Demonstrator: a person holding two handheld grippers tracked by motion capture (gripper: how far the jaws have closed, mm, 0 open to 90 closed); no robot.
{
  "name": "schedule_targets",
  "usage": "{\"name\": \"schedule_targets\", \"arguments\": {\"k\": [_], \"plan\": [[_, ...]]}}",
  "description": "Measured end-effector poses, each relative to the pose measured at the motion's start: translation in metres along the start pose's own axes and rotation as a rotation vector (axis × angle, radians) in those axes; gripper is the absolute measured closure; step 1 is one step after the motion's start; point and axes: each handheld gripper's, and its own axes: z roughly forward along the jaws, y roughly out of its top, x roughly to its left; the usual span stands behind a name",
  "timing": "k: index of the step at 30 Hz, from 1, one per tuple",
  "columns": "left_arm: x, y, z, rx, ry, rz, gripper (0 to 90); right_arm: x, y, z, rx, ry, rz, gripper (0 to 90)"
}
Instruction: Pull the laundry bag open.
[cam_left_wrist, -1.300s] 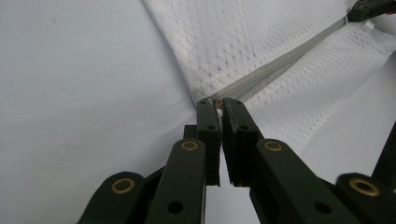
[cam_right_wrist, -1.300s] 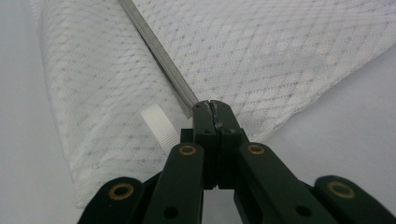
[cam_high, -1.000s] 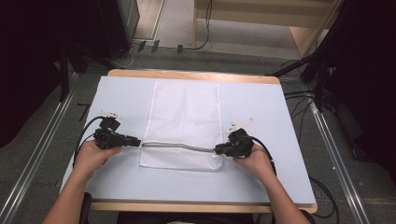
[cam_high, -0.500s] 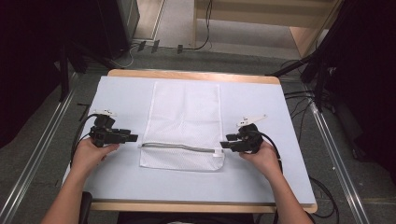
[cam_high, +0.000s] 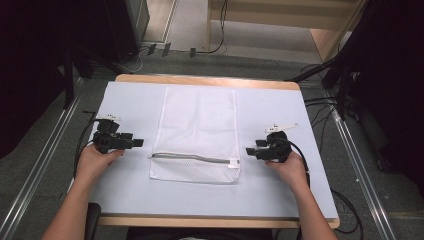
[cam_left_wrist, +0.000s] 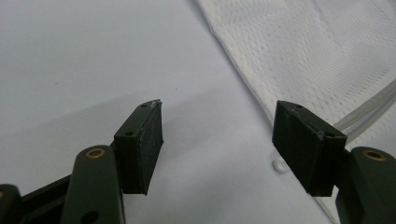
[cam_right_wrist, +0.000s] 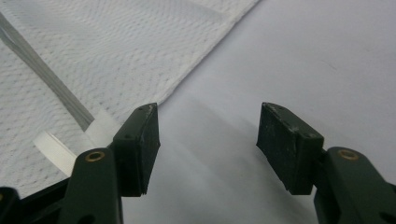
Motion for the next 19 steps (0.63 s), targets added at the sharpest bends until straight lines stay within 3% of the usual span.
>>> {"name": "schedule_targets", "arguments": {"k": [11,19], "plan": [[0.0061,0.0007,0.0042,0.01,0.03,-0.027,31.3,-0.0064,-0.0056,-0.0014,0.001,-0.041,0.033,36.5],[0.0105,-0.0015,0.0083,0.016,0.074,-0.017,27.1,-0.0078,-0.0066,-0.0004,0.005,-0.054,0.034,35.1]]}}
